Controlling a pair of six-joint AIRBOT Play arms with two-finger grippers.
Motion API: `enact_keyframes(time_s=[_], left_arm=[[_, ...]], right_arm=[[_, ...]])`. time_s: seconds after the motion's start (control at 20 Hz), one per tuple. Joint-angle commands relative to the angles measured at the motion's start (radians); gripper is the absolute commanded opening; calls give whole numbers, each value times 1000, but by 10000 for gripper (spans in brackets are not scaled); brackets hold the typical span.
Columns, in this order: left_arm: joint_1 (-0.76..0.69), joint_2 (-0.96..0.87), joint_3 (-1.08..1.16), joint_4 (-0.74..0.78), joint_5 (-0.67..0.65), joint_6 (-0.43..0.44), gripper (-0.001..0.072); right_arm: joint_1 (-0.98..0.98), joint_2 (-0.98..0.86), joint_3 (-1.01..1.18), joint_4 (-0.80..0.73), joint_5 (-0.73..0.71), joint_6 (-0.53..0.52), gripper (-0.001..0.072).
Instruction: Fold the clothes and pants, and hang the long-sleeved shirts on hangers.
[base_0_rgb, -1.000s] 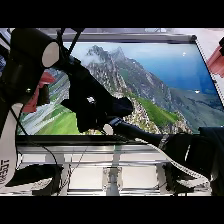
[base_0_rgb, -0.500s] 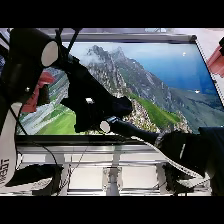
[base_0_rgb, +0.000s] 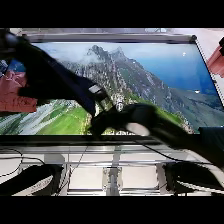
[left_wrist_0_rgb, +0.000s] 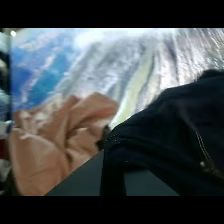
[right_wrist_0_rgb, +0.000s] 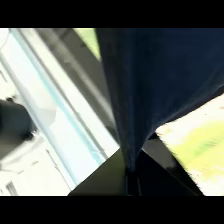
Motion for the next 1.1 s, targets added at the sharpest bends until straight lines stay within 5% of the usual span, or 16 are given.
enact_keyframes(time_s=[0.0, 0.25, 0.5, 0.85, 1.05], left_arm=[[14, 106, 1, -54, -92, 33, 65], [14, 195, 1, -299, -299, 28, 66], [14, 271, 1, -682, -321, -183, 66], [14, 240, -11, -714, -326, -292, 66], [15, 239, -58, -754, -325, -279, 66]], right_arm=[[-38, 214, 26, -119, 182, -48, 9], [-38, 321, 192, -163, 378, -90, 8], [-39, 320, 343, -226, 572, -129, 9], [-39, 290, 408, -249, 639, -129, 8], [-39, 289, 408, -249, 745, -130, 8]])
